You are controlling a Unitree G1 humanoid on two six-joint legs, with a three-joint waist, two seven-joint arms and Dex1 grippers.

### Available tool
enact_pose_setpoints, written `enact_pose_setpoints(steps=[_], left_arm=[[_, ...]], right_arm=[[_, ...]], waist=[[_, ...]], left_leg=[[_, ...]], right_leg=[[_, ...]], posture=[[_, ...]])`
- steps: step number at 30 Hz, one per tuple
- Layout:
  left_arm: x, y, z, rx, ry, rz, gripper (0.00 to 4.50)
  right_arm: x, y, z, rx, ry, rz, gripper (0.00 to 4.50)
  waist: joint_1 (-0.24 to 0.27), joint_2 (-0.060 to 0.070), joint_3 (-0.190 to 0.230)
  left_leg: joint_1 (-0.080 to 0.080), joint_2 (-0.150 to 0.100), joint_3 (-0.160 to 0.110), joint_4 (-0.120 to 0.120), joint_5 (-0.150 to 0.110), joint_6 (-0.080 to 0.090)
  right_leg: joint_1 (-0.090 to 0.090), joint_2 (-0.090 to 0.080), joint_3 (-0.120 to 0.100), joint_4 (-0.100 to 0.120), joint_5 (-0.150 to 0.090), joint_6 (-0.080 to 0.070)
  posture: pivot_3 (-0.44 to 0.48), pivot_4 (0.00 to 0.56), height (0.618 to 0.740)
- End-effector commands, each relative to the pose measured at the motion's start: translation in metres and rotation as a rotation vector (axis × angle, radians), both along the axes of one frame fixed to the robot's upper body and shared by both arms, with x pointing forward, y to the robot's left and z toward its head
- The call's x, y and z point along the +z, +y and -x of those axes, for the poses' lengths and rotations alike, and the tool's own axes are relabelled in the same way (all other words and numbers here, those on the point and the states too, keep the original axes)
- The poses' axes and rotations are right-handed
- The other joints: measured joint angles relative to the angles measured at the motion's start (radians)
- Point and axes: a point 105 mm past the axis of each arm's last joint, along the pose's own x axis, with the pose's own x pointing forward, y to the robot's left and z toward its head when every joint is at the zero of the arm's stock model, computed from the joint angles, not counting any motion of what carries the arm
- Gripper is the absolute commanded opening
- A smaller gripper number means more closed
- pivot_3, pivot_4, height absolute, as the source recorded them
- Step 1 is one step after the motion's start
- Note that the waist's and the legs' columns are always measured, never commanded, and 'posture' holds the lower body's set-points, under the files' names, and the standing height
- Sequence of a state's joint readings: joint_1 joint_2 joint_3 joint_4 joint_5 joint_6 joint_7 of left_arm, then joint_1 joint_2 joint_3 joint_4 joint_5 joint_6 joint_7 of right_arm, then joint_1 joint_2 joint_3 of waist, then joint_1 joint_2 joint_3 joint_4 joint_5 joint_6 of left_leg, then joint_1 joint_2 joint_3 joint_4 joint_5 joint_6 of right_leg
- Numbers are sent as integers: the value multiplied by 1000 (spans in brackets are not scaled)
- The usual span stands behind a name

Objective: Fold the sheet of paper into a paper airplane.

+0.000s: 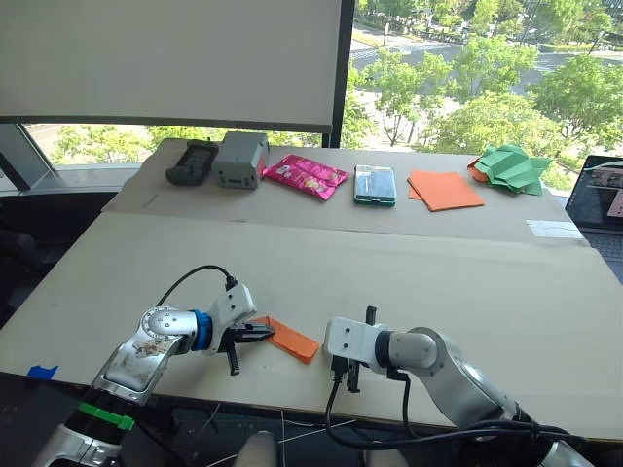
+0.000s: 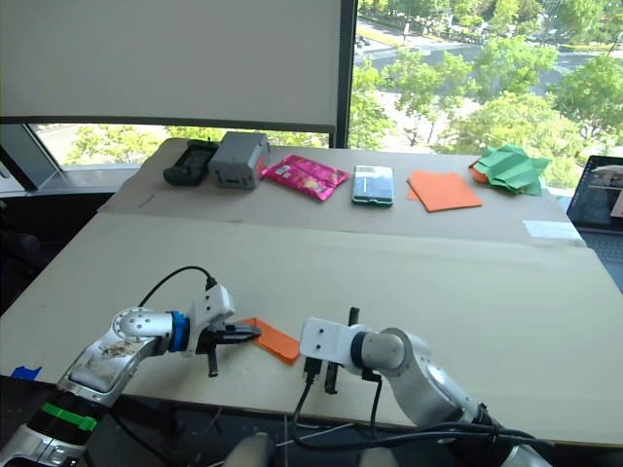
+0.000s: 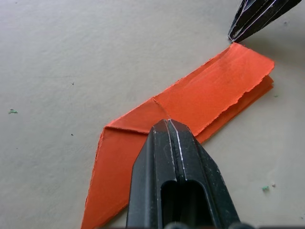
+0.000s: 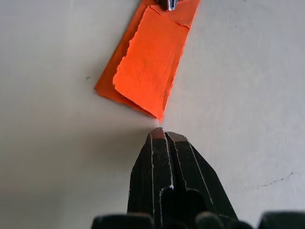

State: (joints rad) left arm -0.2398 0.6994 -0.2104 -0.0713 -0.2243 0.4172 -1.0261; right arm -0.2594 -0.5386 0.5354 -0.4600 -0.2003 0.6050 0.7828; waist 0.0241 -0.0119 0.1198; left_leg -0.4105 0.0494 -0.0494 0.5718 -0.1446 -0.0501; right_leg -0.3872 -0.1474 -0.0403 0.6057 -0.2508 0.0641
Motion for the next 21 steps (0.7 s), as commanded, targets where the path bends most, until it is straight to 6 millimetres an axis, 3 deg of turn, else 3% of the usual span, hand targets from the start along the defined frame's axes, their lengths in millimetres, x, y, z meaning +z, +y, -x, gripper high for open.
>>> enact_pose_setpoints(steps=[1, 4, 10, 17, 21], left_arm=[[-10, 5, 2, 14, 33, -41, 0], [-10, 5, 3, 10, 36, -41, 0], [-10, 4, 2, 8, 35, -43, 0], [1, 3, -4, -8, 14, -34, 0], [6, -5, -8, -34, 10, -11, 0]], right_arm=[[43, 10, -7, 12, -91, -199, 47], [59, 28, -4, 50, -90, -316, 47], [23, 49, -4, 84, 0, -237, 47], [-25, 37, -6, 73, 80, -19, 47], [-37, 29, -4, 49, 117, 45, 47]], waist=[[-5, 3, 4], [-13, 4, 5], [-13, 3, 5], [-14, 3, 5], [-13, 3, 5]], left_leg=[[0, 0, 0, 0, 0, 0], [0, 0, 0, 0, 0, 0], [0, 1, -1, 0, 0, 0], [1, 1, 0, 0, 0, 0], [1, 1, -1, 0, 0, 0]], right_leg=[[-1, 0, 0, 0, 0, 0], [-1, 0, -1, 1, 0, 0], [-1, 1, -1, 1, 0, 0], [-1, 1, -1, 2, 0, 0], [-1, 1, -1, 2, 0, 0]], posture=[[0, 150, 702], [0, 150, 702], [0, 150, 702], [0, 150, 702], [0, 150, 702]])
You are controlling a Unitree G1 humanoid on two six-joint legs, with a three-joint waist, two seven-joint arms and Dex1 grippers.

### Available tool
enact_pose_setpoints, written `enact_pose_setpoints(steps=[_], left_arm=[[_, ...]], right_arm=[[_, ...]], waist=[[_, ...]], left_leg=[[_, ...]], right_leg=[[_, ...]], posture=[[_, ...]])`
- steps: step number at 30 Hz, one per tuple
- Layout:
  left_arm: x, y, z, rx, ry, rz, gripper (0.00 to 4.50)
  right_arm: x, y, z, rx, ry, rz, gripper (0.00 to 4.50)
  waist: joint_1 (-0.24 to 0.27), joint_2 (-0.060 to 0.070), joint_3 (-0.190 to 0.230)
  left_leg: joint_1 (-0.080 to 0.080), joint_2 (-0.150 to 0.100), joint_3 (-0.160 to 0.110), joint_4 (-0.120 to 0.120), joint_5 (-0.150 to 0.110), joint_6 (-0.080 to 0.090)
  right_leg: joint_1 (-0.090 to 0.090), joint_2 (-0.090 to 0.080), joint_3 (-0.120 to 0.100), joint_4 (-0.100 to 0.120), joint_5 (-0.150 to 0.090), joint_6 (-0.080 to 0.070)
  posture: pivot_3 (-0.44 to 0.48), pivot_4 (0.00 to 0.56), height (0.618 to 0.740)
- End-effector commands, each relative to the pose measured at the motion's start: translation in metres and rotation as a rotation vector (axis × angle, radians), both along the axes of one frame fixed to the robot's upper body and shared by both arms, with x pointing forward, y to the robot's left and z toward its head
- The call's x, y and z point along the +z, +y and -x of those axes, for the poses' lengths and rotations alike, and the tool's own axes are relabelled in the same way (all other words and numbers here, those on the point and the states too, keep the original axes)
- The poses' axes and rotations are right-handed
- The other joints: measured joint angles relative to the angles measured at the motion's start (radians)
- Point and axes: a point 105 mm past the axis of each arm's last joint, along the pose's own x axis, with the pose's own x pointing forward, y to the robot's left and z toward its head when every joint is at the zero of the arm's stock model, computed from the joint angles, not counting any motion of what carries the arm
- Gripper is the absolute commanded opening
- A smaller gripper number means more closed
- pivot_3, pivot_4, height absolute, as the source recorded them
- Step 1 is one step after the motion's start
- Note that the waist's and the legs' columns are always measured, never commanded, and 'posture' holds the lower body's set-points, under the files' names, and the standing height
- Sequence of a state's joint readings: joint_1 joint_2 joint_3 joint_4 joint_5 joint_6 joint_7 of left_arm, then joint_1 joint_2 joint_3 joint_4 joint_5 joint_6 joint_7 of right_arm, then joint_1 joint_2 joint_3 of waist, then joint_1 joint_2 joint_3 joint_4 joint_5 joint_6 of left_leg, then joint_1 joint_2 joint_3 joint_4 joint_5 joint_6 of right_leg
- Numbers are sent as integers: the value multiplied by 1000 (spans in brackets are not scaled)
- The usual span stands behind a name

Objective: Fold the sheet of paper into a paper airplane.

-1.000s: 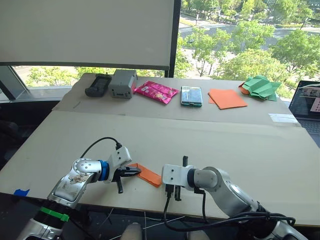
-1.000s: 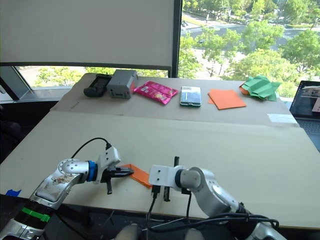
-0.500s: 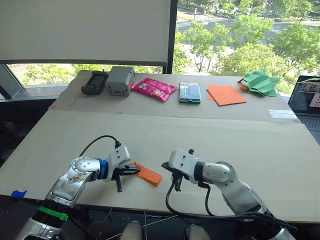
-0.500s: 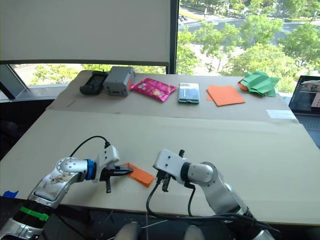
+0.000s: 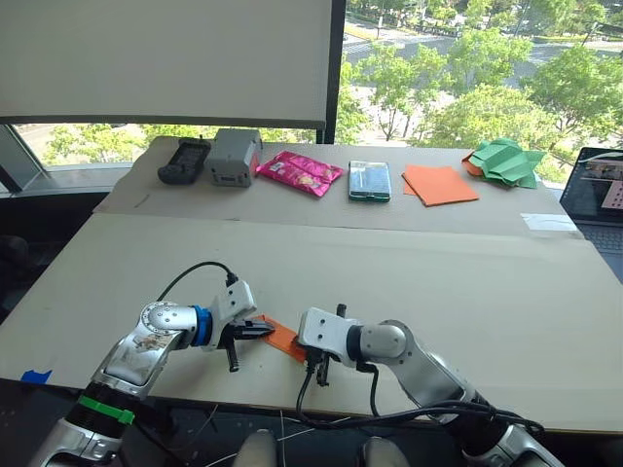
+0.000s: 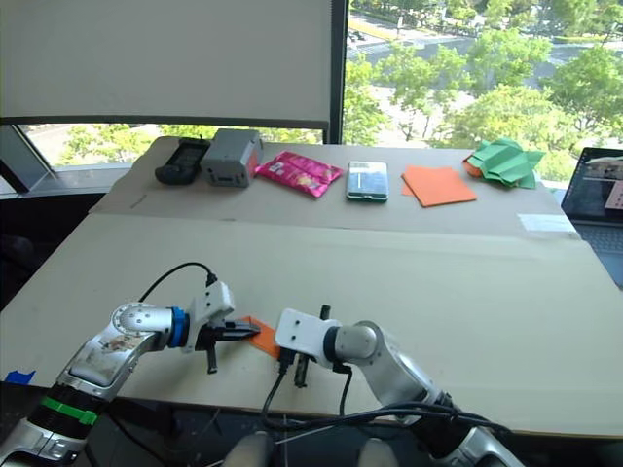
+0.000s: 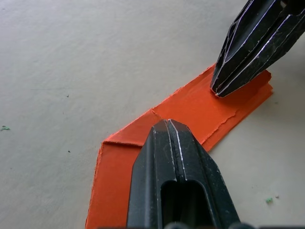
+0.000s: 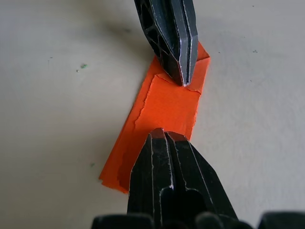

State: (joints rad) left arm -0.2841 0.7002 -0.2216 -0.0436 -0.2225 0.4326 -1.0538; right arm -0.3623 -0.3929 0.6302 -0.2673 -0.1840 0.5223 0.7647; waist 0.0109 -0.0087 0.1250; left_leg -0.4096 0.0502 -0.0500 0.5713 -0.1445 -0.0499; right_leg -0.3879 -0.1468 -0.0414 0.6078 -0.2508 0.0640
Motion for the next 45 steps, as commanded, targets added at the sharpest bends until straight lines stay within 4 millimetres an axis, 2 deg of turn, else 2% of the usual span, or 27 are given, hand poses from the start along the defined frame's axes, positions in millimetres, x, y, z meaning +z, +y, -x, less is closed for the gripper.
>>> enact_pose_setpoints(steps=[1, 7, 14, 21, 32, 40, 45], left_arm=[[2, -7, -2, -26, 0, -5, 0], [-8, -17, -1, -64, 24, -11, 0], [-23, -9, 6, -87, 66, -58, 0], [-32, -5, -1, -64, 69, -95, 0], [-54, 33, 0, 33, 149, -153, 0], [-64, 58, 3, 100, 164, -191, 0], [-67, 66, 3, 126, 167, -200, 0]], right_arm=[[-30, -16, 3, -47, 85, 124, 47], [-33, -17, 6, -59, 91, 148, 47], [-30, -18, 1, -94, 84, 155, 47], [-32, -19, 1, -103, 93, 174, 47], [-33, -21, 2, -88, 93, 192, 47], [-34, -22, 3, -83, 96, 200, 47], [-33, -22, 4, -73, 95, 204, 47]], waist=[[1, 0, 0], [2, 0, -2], [1, 1, -4], [2, 2, -7], [-2, 3, -12], [-24, 5, -16], [-33, 5, -16]], left_leg=[[0, 0, 0, 0, 0, 0], [0, 0, 0, 0, 0, 0], [1, 0, 0, 0, 0, 0], [1, 0, 0, 0, 0, 0], [4, 0, 0, 0, 0, 0], [6, 1, -1, 0, 0, 0], [9, 1, -2, 0, -1, 0]], right_leg=[[0, 0, 0, 0, 0, 0], [1, 0, 0, 0, 0, 0], [1, 0, 0, 0, 0, 0], [1, 0, 0, 0, 0, 0], [1, 0, 0, 1, 0, 0], [1, 0, 0, 2, 0, 0], [1, -1, 0, 2, 0, 0]], posture=[[0, 150, 702], [0, 150, 702], [0, 150, 702], [0, 150, 702], [0, 150, 702], [0, 150, 702], [0, 150, 702]])
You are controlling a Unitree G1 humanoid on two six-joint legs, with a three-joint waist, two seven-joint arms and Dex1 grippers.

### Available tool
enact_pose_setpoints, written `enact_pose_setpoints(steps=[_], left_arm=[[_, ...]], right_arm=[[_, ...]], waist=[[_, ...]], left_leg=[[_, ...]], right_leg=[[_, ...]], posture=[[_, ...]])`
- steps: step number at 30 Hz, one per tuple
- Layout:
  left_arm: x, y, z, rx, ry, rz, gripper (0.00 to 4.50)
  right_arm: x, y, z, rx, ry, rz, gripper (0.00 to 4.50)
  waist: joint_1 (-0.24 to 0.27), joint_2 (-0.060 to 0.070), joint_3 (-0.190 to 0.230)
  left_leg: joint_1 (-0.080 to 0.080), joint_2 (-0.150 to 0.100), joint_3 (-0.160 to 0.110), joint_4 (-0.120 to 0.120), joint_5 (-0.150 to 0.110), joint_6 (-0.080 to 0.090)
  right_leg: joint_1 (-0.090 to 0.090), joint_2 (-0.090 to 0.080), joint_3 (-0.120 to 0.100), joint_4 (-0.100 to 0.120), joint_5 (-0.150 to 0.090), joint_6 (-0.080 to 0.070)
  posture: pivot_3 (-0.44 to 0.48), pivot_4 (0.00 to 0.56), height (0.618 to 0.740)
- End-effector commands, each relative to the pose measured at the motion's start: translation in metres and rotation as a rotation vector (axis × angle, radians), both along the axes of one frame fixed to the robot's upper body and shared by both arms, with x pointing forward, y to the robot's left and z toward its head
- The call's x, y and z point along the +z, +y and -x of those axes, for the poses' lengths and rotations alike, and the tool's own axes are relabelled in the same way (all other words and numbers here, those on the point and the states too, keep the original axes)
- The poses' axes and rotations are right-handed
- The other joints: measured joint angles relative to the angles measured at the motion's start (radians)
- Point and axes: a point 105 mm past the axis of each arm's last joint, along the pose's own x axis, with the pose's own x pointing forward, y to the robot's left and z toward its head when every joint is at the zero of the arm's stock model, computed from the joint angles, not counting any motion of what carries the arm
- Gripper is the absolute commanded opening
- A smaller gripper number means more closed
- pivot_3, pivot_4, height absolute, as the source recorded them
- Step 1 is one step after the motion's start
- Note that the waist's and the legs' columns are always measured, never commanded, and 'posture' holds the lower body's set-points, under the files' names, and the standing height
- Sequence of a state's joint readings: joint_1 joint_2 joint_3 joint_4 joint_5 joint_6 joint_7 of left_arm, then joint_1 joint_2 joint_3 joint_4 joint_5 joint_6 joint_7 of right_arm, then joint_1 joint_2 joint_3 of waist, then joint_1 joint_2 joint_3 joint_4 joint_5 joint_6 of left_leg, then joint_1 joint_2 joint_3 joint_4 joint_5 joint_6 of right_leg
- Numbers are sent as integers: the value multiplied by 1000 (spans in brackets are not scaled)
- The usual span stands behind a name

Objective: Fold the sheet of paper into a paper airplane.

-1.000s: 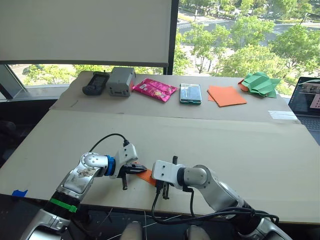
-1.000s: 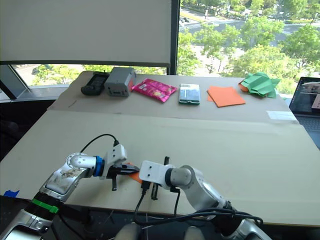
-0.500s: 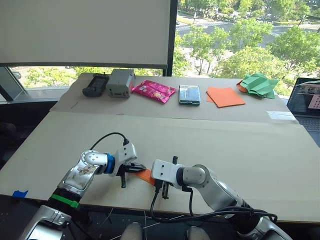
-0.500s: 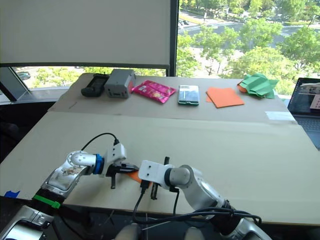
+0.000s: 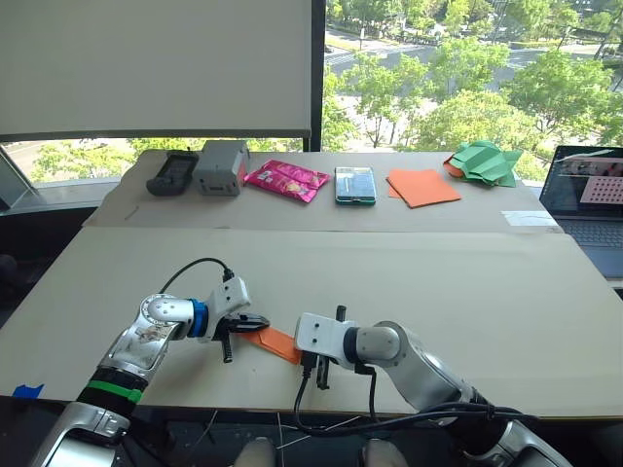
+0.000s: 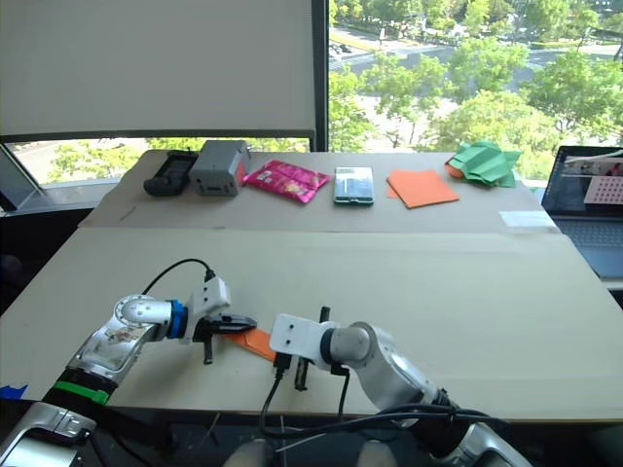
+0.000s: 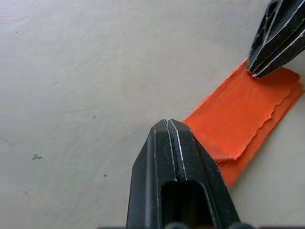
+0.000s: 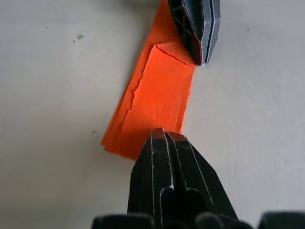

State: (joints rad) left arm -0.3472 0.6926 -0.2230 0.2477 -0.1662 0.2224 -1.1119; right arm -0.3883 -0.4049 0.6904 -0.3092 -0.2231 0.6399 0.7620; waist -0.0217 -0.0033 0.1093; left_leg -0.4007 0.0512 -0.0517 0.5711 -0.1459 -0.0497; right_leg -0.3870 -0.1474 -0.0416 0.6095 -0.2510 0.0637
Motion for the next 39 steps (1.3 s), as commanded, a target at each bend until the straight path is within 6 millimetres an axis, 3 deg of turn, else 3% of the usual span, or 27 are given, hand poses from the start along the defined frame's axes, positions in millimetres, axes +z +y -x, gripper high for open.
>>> enact_pose_setpoints(steps=[1, 14, 18, 23, 27, 30, 33, 39], left_arm=[[-48, 39, 20, 108, 169, -160, 0], [-48, 50, 19, 152, 152, -165, 0], [-28, 55, 7, 207, 93, -117, 0], [13, 63, -3, 296, 8, -7, 0], [53, 63, 11, 344, -43, 127, 0], [67, 57, 30, 357, -29, 195, 0], [66, 58, 43, 383, -2, 208, 0], [53, 62, 62, 422, 53, 213, 1834]], right_arm=[[-29, -22, 1, -57, 83, 122, 47], [-29, -21, 2, -41, 80, 130, 47], [-20, -19, -4, -57, 49, 84, 47], [10, -28, -11, -77, -50, 3, 47], [59, -33, -9, -150, -93, -206, 47], [79, -42, -8, -214, -111, -303, 910], [80, -49, -4, -251, -87, -344, 1989], [58, -62, 18, -249, 15, -322, 4055]], waist=[[0, 0, 0], [1, 1, 0], [1, 2, 1], [1, -1, 12], [3, -5, 21], [8, -9, 24], [23, -11, 25], [33, -11, 30]], left_leg=[[0, 0, 0, 0, 0, 0], [1, 0, 0, 0, -3, -2], [1, 0, 0, 0, -3, -2], [0, 0, -2, -1, -3, -2], [-7, 1, -2, -1, -3, -2], [-12, 1, -1, -2, -3, -2], [-10, 1, -1, -5, -3, -2], [-9, 0, 2, -8, -3, -2]], right_leg=[[0, 0, 0, 0, 0, 0], [0, 0, 0, 0, 0, 0], [-1, 0, 0, 0, 0, 0], [-5, -1, -1, -2, 0, 0], [-10, -1, -2, -6, 0, 0], [-13, -1, -2, -7, 1, 0], [-12, 0, -3, -7, 2, 0], [-10, -1, -3, -16, 1, 0]], posture=[[0, 150, 702], [0, 150, 702], [0, 150, 702], [0, 150, 702], [0, 150, 702], [0, 150, 702], [0, 150, 702], [0, 150, 702]])
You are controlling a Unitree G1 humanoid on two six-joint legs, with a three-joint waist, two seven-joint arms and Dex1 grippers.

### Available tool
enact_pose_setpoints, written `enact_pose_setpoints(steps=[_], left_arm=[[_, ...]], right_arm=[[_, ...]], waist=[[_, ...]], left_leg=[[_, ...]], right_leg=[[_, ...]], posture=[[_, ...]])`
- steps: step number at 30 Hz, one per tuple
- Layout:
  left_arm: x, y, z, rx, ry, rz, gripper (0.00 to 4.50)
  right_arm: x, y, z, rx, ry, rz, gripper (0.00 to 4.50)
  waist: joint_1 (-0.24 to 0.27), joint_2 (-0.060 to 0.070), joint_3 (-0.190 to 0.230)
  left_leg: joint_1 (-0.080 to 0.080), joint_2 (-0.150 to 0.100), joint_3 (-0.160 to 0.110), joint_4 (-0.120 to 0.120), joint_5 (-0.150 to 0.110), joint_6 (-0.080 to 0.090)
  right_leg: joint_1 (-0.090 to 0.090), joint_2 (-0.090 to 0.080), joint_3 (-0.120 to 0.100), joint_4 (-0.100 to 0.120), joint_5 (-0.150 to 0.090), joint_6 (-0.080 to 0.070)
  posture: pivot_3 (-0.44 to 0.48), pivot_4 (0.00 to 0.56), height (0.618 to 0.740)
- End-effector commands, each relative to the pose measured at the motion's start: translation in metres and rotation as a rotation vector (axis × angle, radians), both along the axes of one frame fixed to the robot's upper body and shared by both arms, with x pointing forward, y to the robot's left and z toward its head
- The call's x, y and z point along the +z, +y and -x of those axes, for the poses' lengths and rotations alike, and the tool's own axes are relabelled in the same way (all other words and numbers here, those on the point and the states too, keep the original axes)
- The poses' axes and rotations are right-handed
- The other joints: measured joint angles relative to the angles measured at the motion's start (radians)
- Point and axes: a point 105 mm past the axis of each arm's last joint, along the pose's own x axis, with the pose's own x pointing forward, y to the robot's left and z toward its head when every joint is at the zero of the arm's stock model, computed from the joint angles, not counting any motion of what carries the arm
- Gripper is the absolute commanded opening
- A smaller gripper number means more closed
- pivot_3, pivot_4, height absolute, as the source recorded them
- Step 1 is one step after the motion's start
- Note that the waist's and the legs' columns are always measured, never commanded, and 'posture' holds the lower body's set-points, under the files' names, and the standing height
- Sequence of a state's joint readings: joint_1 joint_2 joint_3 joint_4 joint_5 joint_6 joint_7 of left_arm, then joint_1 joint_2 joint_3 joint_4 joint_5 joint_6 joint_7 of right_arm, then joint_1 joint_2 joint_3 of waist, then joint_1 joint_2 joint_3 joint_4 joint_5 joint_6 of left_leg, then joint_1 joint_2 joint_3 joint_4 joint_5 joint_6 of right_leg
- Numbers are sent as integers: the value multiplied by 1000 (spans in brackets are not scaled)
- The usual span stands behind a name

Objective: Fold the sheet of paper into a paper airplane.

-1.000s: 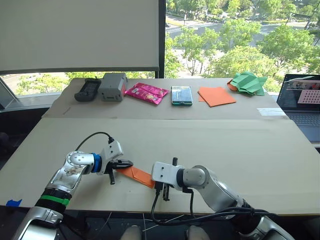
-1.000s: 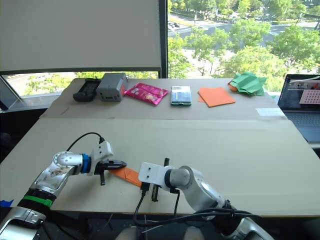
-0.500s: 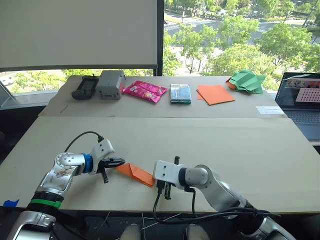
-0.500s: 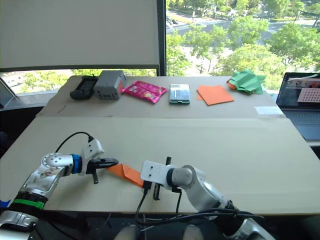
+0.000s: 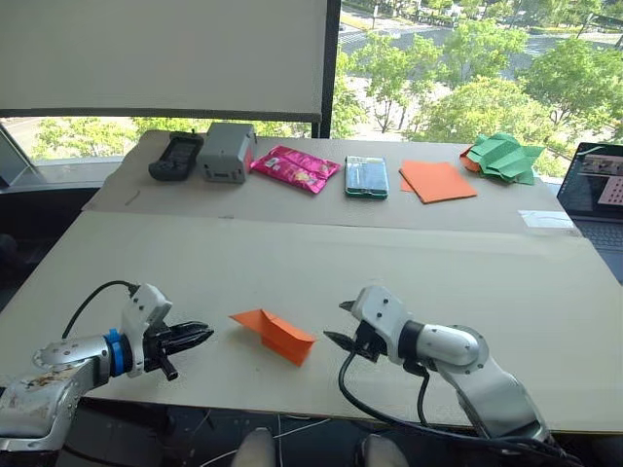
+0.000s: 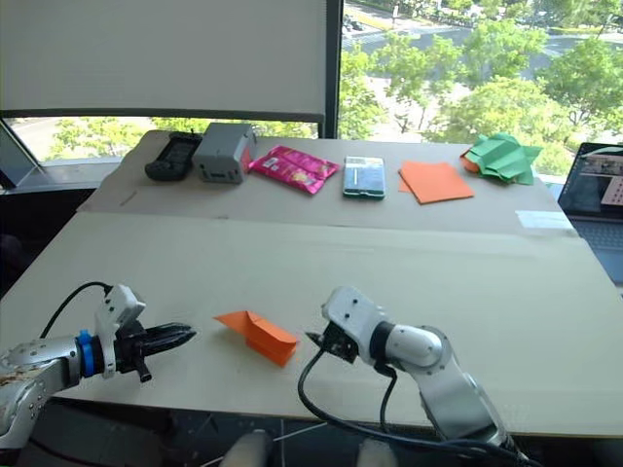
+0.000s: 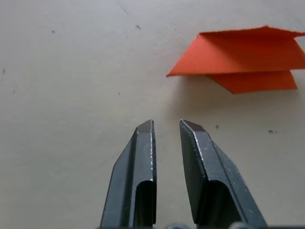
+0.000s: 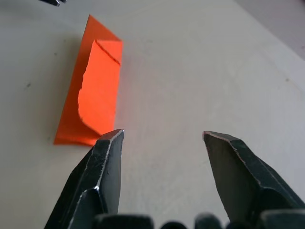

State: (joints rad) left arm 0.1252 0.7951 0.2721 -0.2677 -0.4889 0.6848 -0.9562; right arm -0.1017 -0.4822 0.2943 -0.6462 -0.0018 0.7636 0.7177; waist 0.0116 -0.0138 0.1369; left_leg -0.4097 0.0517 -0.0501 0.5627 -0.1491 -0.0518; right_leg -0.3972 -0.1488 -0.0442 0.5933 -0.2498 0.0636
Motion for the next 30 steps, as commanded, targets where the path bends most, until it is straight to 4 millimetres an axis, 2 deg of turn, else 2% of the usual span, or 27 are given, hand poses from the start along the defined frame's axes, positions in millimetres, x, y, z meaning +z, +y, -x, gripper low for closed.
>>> enact_pose_setpoints(steps=[1, 7, 13, 16, 21, 30], left_arm=[[13, -3, 0, -12, -49, 17, 2212], [-7, -16, 3, -75, -2, -14, 4171], [-7, -26, -11, -88, -25, 2, 4171], [-7, -29, -11, -101, -26, 3, 4171], [-3, -30, -13, -97, -47, 9, 4171], [-1, -36, -16, -94, -77, 20, 4171]], right_arm=[[16, 6, 9, 55, -13, -68, 4435], [5, 25, 25, 184, 141, -123, 4500], [9, 44, 28, 304, 252, -232, 4500], [16, 54, 21, 332, 262, -287, 4500], [31, 63, 11, 335, 261, -365, 4500], [16, 62, -23, 209, 225, -310, 4500]], waist=[[-1, 0, 5], [-9, 8, 9], [1, 9, 10], [2, 9, 9], [2, 8, 8], [0, 5, 6]], left_leg=[[-1, 0, 0, 2, 0, 0], [-9, 1, -4, 3, 0, 0], [-13, 1, -2, 8, 0, 0], [-12, 1, -1, 9, 0, 0], [-10, 1, -1, 9, 0, 0], [-6, 1, -2, 9, 0, 0]], right_leg=[[0, 0, 0, 0, 0, 0], [-7, -4, -10, -17, 0, 0], [-8, -5, -11, -17, 0, 0], [-7, -5, -11, -14, 1, -1], [-6, -4, -11, -12, 19, 2], [-7, -4, -10, -3, 19, 2]], posture=[[0, 150, 702], [0, 150, 702], [0, 150, 702], [0, 150, 702], [0, 150, 702], [0, 150, 702]])
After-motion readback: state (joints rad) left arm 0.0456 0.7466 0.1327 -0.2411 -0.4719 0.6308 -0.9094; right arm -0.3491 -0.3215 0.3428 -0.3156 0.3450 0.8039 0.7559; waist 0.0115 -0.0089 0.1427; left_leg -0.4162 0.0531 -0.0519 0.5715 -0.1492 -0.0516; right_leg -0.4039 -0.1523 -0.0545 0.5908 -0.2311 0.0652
